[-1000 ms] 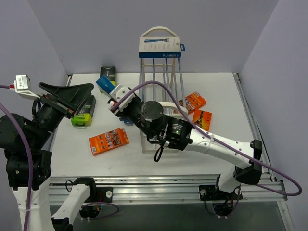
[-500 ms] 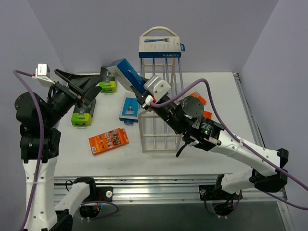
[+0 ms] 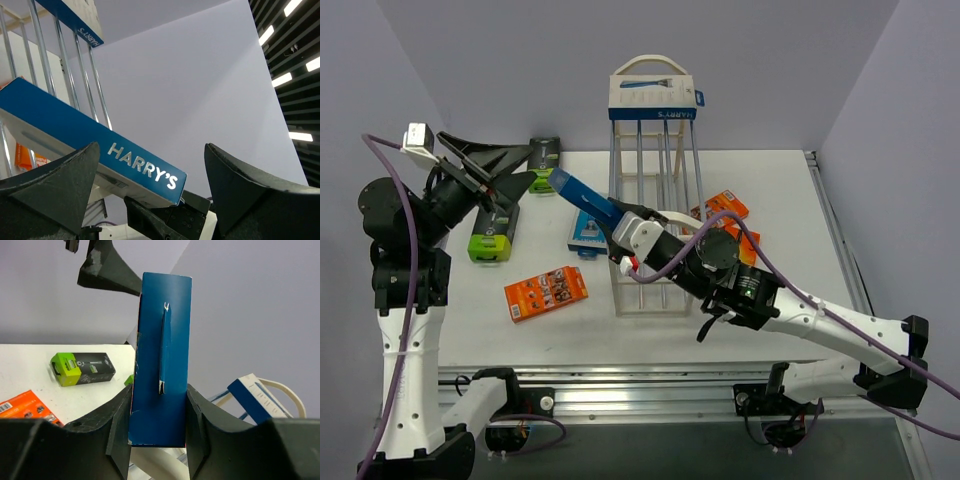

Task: Place and organize the shaving razors onto the shelf
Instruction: Pass the shaving razor from the right arm to the left

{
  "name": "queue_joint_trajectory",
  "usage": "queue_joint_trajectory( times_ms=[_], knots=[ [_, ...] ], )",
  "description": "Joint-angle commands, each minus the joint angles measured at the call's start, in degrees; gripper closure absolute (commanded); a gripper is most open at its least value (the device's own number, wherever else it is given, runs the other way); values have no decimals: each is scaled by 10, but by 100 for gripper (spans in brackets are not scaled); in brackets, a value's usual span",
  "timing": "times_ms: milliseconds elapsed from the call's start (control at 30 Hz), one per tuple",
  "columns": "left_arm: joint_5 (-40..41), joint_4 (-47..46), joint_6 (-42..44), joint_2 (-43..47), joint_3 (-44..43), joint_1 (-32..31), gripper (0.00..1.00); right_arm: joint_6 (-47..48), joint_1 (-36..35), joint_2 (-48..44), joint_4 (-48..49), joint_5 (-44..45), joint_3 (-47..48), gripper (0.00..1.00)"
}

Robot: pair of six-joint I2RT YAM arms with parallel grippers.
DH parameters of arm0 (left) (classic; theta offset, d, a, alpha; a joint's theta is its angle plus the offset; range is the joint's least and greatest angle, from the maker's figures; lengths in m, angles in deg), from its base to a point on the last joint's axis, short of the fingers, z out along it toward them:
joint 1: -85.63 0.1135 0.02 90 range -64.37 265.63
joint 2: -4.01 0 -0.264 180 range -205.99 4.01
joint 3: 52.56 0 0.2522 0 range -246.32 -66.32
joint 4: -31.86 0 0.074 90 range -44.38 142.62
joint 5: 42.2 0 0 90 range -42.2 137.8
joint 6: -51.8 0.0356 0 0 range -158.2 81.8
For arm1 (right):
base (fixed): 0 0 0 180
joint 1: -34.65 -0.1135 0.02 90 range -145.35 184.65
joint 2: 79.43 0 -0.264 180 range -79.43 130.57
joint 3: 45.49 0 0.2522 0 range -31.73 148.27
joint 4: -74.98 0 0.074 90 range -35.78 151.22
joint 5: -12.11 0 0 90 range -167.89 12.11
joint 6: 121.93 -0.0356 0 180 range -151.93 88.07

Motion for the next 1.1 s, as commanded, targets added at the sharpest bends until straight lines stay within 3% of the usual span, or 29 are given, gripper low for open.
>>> queue_joint_trajectory(
  times_ms=[0, 500, 1067],
  knots=[
    [-40, -70, -56, 8, 28, 3, 6, 54, -9, -36, 108, -10, -2, 100],
    [-78, -60, -74, 0, 64, 3, 6, 235, -23, -41, 126, -52, -47, 100],
    [-104, -92, -54, -17, 90, -9, 6, 333, -25, -50, 114, -142, -82, 100]
  ],
)
